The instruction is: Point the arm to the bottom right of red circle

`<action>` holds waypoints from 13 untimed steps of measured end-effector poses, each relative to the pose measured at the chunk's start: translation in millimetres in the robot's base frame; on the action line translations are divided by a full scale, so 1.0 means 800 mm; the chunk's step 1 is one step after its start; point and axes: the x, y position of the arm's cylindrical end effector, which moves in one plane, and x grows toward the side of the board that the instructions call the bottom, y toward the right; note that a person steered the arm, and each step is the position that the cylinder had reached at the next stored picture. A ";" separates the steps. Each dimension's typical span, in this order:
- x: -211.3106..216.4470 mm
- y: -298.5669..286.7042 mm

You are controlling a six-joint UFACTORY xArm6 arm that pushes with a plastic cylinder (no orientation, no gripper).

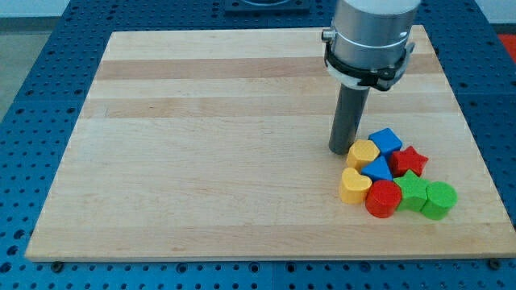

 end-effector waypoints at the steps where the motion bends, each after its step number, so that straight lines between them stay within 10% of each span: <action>1: 0.000 0.000; 4: 0.004 -0.073; 6: 0.106 -0.080; 13: 0.156 0.088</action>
